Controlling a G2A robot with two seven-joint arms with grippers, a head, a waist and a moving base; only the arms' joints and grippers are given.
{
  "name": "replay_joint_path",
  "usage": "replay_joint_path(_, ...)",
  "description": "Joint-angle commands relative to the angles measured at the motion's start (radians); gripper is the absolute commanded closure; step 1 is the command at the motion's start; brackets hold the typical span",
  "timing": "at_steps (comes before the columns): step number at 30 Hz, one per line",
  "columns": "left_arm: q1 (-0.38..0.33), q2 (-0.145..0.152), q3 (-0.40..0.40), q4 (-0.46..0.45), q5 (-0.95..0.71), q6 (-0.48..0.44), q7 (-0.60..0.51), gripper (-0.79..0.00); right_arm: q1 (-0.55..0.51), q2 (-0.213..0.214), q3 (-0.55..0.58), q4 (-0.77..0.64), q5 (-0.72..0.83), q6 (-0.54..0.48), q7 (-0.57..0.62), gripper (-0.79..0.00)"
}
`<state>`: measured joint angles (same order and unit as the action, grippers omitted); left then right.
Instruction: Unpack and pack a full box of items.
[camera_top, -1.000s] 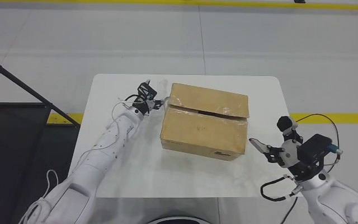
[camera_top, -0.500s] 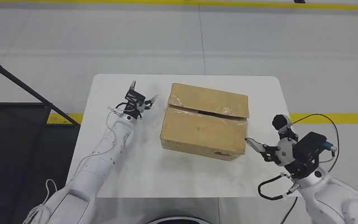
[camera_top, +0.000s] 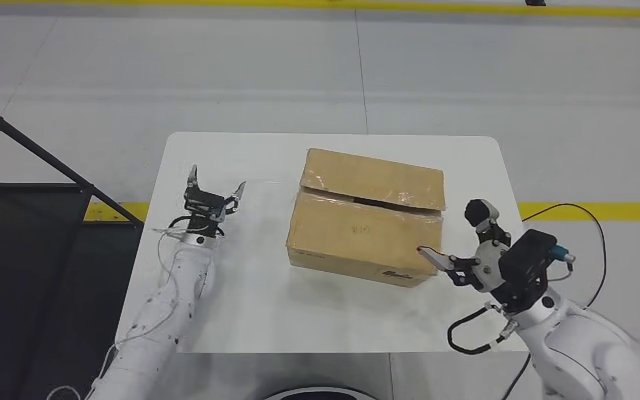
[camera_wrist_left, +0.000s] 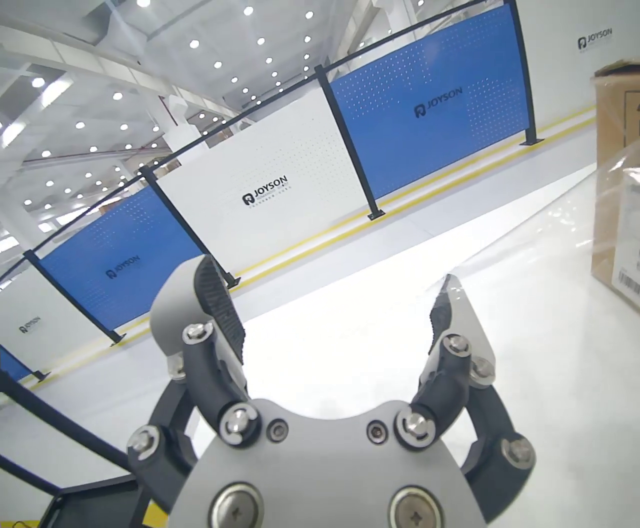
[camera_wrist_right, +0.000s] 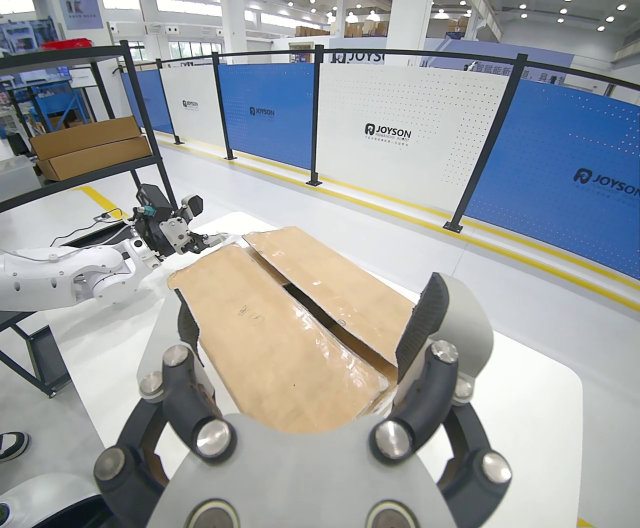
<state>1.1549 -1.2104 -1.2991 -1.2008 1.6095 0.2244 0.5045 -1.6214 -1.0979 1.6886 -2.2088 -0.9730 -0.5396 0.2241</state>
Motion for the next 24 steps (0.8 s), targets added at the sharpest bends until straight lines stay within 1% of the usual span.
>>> replay_joint_path(1,0.053,0.009,-0.028,-0.069,0.036,0.000,-0.047,-0.785,0.004,0.000,-0.008,0.002,-0.004,-0.001,0.000,-0.785)
replay_joint_path(2,0.082,0.013,-0.044,-0.106,0.054,-0.004,-0.071,-0.785,0.005,0.000,-0.013,0.003,-0.005,0.001,0.000,-0.785)
replay_joint_path(5,0.143,0.021,-0.074,-0.173,0.087,-0.011,-0.121,-0.785,0.007,0.000,-0.022,0.003,-0.009,0.000,-0.002,-0.785)
replay_joint_path(10,0.216,0.028,-0.105,-0.238,0.111,-0.035,-0.187,-0.785,0.006,0.001,-0.031,-0.001,-0.016,0.001,-0.004,-0.785)
replay_joint_path(13,0.249,0.028,-0.116,-0.260,0.107,-0.034,-0.202,-0.785,0.007,0.002,-0.035,-0.003,-0.018,-0.001,-0.005,-0.785)
replay_joint_path(17,0.268,0.027,-0.131,-0.267,0.091,-0.027,-0.218,-0.785,0.010,0.002,-0.043,-0.006,-0.021,0.000,0.000,-0.785)
replay_joint_path(24,0.268,0.026,-0.170,-0.242,0.073,-0.024,-0.241,-0.785,0.023,0.003,-0.059,-0.010,-0.024,0.001,0.011,-0.785)
